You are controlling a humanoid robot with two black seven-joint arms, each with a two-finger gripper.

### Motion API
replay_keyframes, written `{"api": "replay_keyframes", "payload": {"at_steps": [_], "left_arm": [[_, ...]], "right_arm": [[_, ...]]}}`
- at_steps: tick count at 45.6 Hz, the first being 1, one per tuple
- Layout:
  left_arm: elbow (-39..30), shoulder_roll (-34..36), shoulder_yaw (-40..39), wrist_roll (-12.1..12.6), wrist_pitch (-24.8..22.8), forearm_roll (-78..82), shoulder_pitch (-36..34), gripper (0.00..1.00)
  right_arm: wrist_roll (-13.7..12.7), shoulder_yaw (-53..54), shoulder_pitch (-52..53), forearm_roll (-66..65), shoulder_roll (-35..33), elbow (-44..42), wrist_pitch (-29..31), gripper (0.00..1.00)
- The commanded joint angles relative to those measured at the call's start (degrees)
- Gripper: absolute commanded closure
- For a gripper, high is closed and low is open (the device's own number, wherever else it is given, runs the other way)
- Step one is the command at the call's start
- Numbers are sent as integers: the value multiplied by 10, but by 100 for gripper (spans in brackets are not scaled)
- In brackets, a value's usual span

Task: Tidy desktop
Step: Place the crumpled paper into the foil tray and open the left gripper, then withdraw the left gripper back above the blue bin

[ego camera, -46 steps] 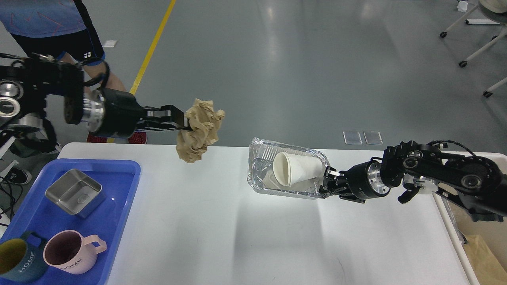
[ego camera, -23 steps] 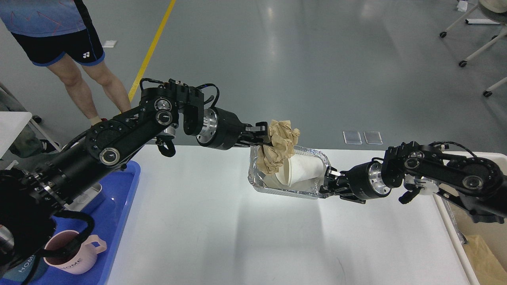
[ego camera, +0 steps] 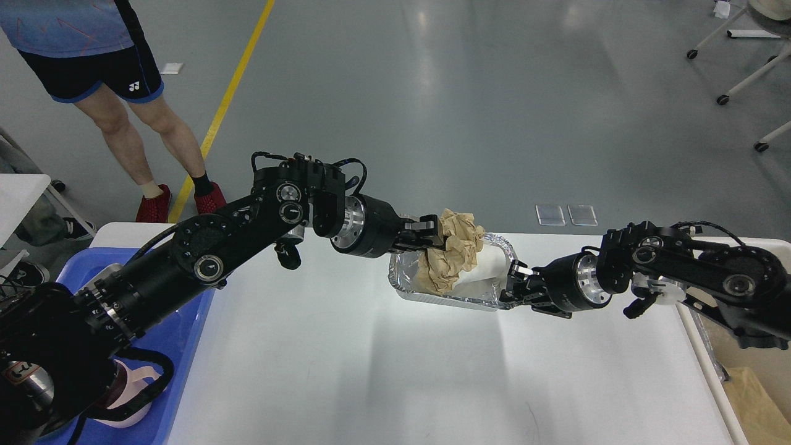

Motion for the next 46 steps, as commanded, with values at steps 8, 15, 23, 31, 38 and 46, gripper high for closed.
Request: {"api": "replay_keyframes", "payload": {"at_steps": [8, 15, 23, 31, 38, 46], "left_arm": [[-1, 1, -3, -1, 27, -5, -6, 10], [-1, 4, -10, -1, 29, -9, -9, 8], [-1, 20, -50, -9, 86, -30, 6, 8], [5, 33, -130, -11, 173, -69, 63, 8], [8, 36, -251, -13, 197, -120, 120, 8], [9, 42, -357, -14, 198, -189, 177, 8]], "right_arm": [[0, 0, -1, -7, 2, 0, 0, 100], [0, 0, -2, -7, 1, 0, 0, 100], [0, 1, -2, -7, 1, 0, 0, 100], [0, 17, -7, -7, -1, -2, 0, 100], [0, 20, -12, -7, -2, -2, 0, 100], [0, 20, -14, -7, -2, -1, 0, 100]]}}
